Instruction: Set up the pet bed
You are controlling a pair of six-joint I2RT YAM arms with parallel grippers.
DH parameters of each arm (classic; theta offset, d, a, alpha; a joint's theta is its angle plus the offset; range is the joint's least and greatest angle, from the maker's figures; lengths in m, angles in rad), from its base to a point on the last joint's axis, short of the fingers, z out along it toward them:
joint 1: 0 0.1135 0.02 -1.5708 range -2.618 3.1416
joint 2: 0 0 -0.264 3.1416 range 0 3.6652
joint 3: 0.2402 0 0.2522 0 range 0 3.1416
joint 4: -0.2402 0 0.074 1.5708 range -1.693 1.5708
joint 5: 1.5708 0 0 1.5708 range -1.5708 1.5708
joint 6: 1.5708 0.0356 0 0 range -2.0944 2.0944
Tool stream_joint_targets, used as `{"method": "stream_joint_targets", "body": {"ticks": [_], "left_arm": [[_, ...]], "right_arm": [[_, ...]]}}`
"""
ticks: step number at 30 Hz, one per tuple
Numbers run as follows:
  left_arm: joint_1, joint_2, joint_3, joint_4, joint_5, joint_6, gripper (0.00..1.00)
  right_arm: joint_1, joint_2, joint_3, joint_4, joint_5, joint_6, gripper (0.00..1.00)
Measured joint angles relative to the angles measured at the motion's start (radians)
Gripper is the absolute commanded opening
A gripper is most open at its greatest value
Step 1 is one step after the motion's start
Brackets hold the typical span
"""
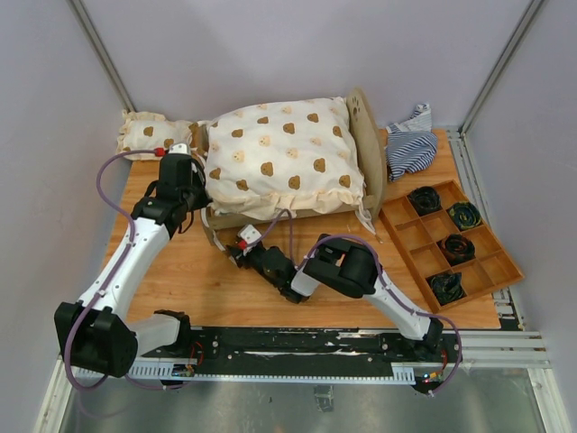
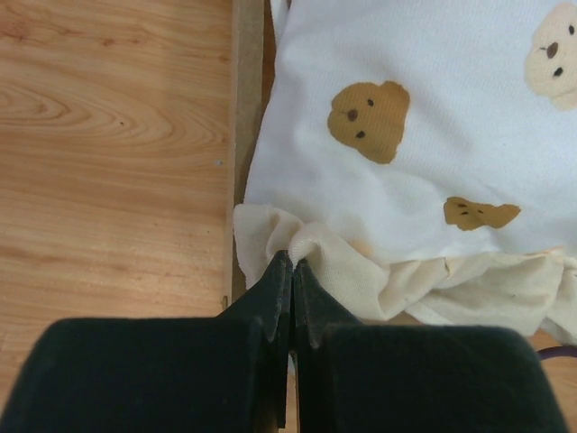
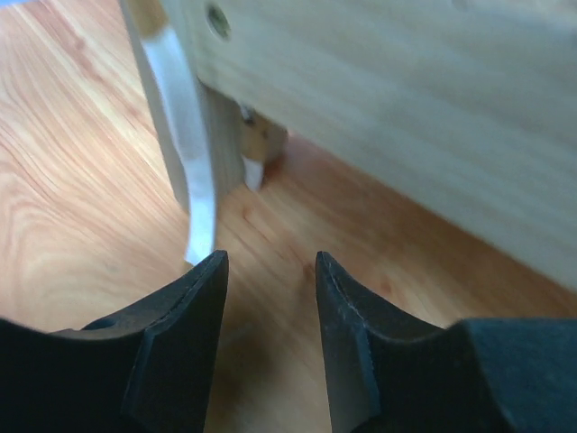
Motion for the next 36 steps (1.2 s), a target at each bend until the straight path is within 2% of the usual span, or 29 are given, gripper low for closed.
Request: {"method": "stream_joint_targets", "body": {"ticks": [7,16,29,34,36], "left_arm": [[0.005,0.014,0.013,-0.003,0.0,0.003,0.0],[0.005,0.014,0.013,-0.014,0.003,0.002,0.0],[0.005,0.018,0.013,-0.015,0.009,-0.013,0.0],[0.005,0.023,0.012,-0.016,0.011,-0.013,0.0],[0.005,0.023,0.012,-0.015,0.011,-0.013,0.0]], "right_arm": [[-0.008,0.0,-0.035,0.031,0.001,0.005,0.43],[-0.011,0.064,0.166,0.006,0.008,-0.016,0.43],[-0.013,0.15,0.312,-0.063,0.041,-0.011,0.43],[-0.013,0.157,0.35,-0.131,0.079,0.018,0.35],[-0.013,0.158,0.367,-0.166,0.085,0.033,0.27]]}}
